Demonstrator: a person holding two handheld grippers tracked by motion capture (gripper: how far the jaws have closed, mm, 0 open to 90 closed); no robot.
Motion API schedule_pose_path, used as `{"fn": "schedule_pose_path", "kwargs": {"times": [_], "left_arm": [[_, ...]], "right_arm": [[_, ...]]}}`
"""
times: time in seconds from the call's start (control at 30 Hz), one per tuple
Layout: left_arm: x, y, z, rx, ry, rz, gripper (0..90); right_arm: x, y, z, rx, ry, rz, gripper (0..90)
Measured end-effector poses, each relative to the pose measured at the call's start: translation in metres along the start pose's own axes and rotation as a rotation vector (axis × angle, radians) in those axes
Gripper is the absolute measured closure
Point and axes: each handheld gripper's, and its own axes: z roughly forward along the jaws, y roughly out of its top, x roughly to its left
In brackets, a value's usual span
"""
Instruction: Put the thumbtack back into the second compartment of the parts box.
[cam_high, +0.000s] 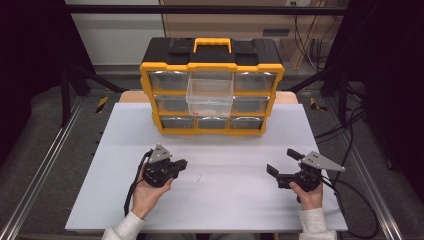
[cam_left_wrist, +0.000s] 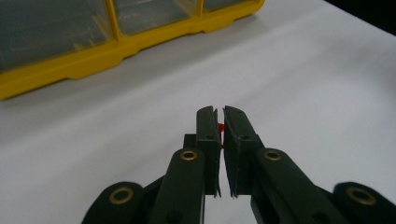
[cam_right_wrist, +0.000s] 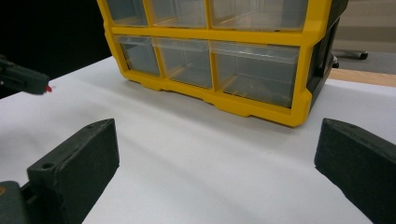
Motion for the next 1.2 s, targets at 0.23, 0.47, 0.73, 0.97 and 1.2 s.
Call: {"fn": "schedule_pose_path", "kwargs": {"times": [0.23, 0.47, 0.73, 0.97, 1.2], "left_arm": [[0.004, 0.015, -0.018, -0.048, -0.005, -0.004, 84.3], [0.006, 0.031, -0.033, -0.084, -0.004, 0.009, 84.3], [0.006, 0.048, -0.046, -0.103, -0.007, 0.029, 84.3], [0.001, 0.065, -0.055, -0.119, -0.018, 0.055, 84.3], [-0.004, 0.084, -0.064, -0.143, -0.020, 0.078, 84.3]], "right_arm": [[0.000, 0.000, 0.001, 0.002, 0.001, -0.003, 0.6], [0.000, 0.000, 0.001, 0.001, 0.000, -0.003, 0.6], [0.000, 0.000, 0.000, 0.001, 0.001, 0.000, 0.6], [0.000, 0.000, 0.000, 0.001, 0.000, -0.003, 0.6], [0.000, 0.000, 0.000, 0.000, 0.001, -0.003, 0.6]]}}
